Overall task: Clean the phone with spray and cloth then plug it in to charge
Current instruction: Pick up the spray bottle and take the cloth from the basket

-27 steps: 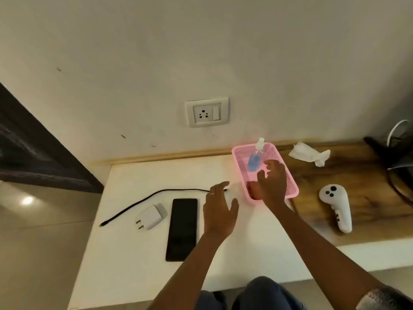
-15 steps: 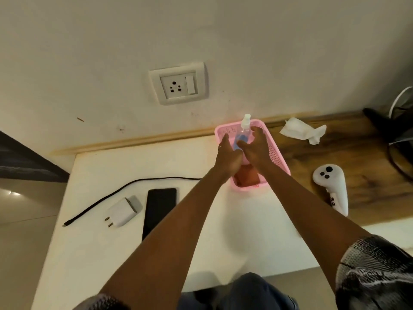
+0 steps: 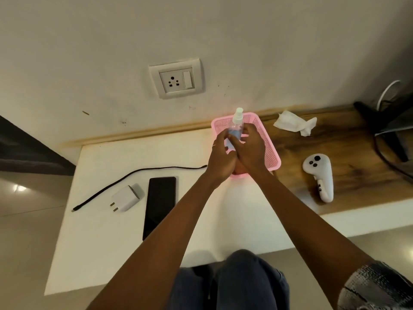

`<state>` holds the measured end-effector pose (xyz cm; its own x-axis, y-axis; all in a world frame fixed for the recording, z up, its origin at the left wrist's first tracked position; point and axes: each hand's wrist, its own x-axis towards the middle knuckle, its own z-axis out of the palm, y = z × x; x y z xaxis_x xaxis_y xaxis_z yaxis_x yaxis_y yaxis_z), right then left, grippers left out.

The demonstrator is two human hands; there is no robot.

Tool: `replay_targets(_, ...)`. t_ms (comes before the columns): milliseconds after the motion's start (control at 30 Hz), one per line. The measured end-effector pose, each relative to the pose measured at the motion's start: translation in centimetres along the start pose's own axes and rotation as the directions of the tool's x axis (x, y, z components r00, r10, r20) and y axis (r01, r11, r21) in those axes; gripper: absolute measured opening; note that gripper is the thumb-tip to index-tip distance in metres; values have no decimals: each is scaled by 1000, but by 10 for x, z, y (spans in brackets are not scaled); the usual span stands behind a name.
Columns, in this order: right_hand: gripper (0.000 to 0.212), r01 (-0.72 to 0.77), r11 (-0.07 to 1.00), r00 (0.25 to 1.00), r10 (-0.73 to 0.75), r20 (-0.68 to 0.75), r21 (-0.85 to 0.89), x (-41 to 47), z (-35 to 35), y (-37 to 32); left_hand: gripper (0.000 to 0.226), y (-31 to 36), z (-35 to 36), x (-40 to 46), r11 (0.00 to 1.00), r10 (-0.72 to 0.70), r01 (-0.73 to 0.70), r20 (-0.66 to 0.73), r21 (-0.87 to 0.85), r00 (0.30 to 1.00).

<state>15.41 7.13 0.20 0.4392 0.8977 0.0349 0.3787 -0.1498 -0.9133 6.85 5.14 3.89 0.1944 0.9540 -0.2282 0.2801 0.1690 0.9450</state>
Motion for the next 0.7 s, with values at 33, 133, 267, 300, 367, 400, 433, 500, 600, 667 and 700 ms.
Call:
replay_targets(33, 34, 3, 1000, 1000, -3, -30, -5, -9, 2, -3, 52, 0, -4, -12, 999, 34, -34, -20, -10, 999)
replay_targets(133, 41, 39, 999, 999, -40, -16, -19, -41, 6, -13, 51, -6, -18, -43, 996, 87, -88, -70, -17, 994)
replay_targets(267, 41, 88, 993, 995, -85, 43, -73, -84, 8, -20, 51, -22, -32, -80, 997, 66, -70, -80, -39, 995)
replay_targets(300, 41, 80, 995, 995, -75, 64, -64, -94, 9, -19, 51, -28, -35, -88, 998, 48, -51, -77, -45, 996)
replay_targets(367, 41, 35, 999, 992, -31, 125, -36, -113, 11, -17, 51, -40, -38, -101, 999, 1, -5, -73, -54, 997)
replay_targets(400, 42, 15, 999, 988, -7, 156, -48, -121, 13, -15, 52, -46, -40, -107, 998, -22, 19, -67, -57, 998)
replay_targets(433, 42, -2, 997, 982, 16, 188, -75, -127, 14, -12, 52, -52, -42, -111, 998, -45, 42, -61, -51, 997)
replay_targets(500, 41, -28, 991, 969, 58, 240, -128, -136, 18, -7, 53, -62, -45, -117, 995, -93, 91, -43, -41, 995)
replay_targets(600, 42, -72, 980, 950, 124, 285, -185, -145, 24, 0, 54, -74, -48, -121, 988, -151, 152, -30, 0, 988)
replay_targets(667, 42, -113, 973, 933, 173, 315, -200, -148, 27, 4, 54, -79, -49, -122, 983, -179, 180, -29, 38, 983)
replay_targets(700, 42, -132, 972, 928, 190, 321, -194, -149, 28, 6, 54, -80, -49, -123, 981, -185, 186, -29, 54, 982)
